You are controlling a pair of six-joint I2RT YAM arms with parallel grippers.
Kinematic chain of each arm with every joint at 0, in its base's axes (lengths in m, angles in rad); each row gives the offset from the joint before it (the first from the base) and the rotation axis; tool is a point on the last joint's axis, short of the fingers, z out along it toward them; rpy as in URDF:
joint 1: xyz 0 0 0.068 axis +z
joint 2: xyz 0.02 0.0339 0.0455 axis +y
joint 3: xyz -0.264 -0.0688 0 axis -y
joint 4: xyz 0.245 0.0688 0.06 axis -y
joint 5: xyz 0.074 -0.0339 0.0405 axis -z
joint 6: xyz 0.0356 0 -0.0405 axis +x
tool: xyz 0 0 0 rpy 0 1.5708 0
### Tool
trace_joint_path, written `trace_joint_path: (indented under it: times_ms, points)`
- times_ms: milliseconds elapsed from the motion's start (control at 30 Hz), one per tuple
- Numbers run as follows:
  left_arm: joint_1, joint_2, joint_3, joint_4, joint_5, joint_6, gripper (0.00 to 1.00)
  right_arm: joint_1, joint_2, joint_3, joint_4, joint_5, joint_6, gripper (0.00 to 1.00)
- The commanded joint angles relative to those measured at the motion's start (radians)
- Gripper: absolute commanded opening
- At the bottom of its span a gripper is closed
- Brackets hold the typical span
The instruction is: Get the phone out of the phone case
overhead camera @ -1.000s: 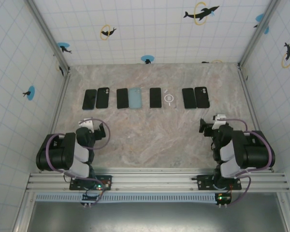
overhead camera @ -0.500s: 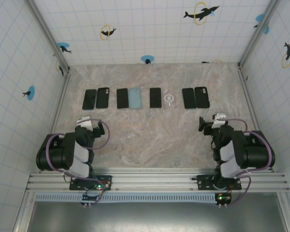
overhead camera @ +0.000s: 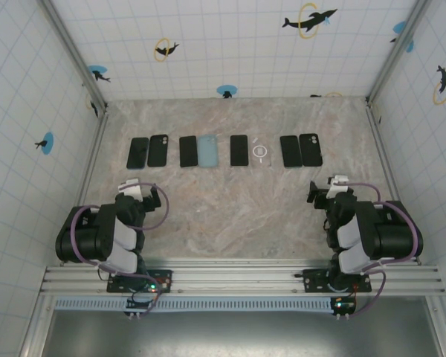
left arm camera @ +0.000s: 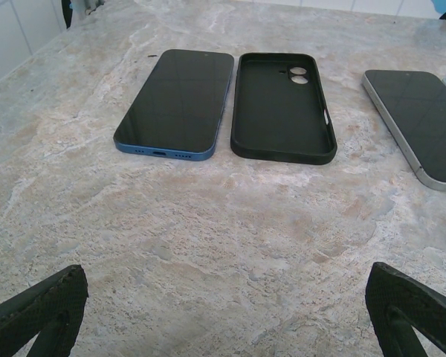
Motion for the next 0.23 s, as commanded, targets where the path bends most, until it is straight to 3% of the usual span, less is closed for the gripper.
trace_joint_path:
  times_ms: [0, 200]
  points:
    - [0.006, -0.004, 0.0, 0.029, -0.007, -0.005, 0.98, -0.001, 0.003, -0.01, -0.002, 0.019, 0.006, 0.99]
    - [0.006, -0.004, -0.001, 0.029, -0.007, -0.005, 0.98, -0.005, 0.002, -0.01, -0.002, 0.012, 0.007, 0.99]
